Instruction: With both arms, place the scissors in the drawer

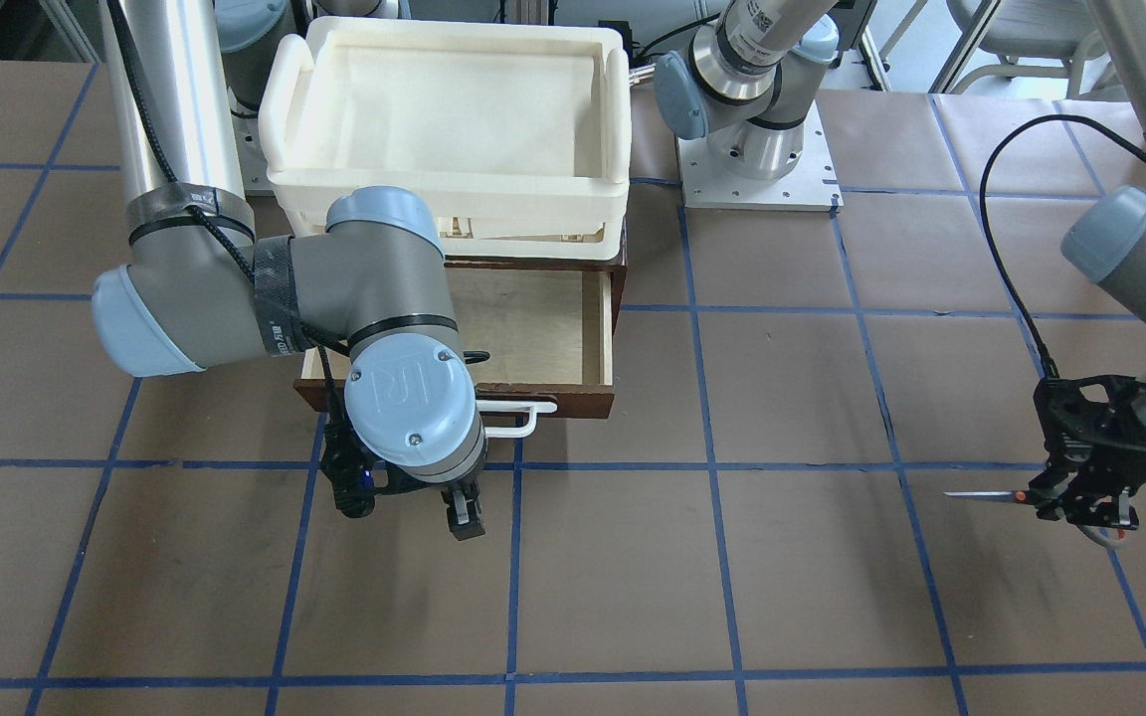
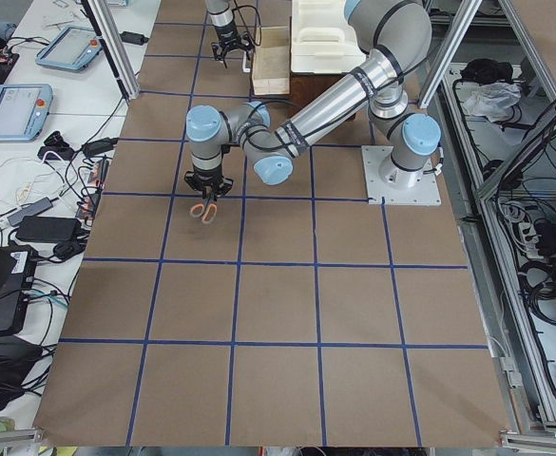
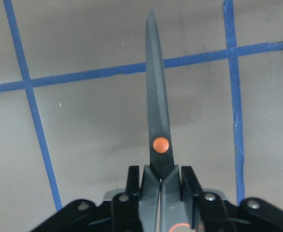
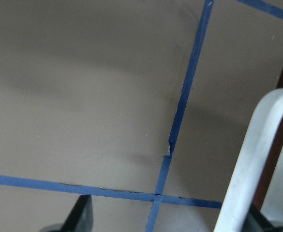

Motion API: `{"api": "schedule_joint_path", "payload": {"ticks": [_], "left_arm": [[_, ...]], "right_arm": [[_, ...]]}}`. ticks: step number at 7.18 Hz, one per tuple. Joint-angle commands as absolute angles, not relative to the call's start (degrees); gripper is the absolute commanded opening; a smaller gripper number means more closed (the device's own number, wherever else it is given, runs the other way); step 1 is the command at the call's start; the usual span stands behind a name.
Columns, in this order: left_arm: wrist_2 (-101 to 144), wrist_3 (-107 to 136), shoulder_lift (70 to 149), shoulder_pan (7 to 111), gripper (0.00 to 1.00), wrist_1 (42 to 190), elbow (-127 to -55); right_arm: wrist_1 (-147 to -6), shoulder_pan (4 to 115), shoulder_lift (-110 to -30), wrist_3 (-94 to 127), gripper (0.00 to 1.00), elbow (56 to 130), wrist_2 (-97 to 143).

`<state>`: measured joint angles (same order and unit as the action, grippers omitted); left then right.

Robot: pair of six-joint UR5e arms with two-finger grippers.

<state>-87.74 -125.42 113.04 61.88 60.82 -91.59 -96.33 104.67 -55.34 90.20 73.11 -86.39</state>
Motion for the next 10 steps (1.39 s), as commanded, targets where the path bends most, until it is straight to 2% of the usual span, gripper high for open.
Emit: {"api": "schedule_joint_path", "payload": {"ticks": [1, 3, 6, 10], "left_arm": [[-88.1, -121.3, 108.1, 65.1, 0.00, 67.1, -91.6], [-88.7, -115.1, 101.9, 68.7, 0.00, 76.2, -91.6], [-91.6, -102.1, 94.0, 79.4, 0.00, 85.3, -90.7], [-90.9, -93.0, 92.5, 86.2, 0.00, 91.0, -88.5]], "right_arm": [[-96.9, 104.5, -55.2, 90.1, 1.00, 73.0, -86.4], [-97.1, 104.0, -55.0, 89.1, 1.00, 71.6, -86.3], [-97.2, 103.7, -53.5, 89.0, 1.00, 69.8, -86.2], [-97.7, 103.2, -53.1, 87.8, 1.00, 69.7, -86.3]]}}
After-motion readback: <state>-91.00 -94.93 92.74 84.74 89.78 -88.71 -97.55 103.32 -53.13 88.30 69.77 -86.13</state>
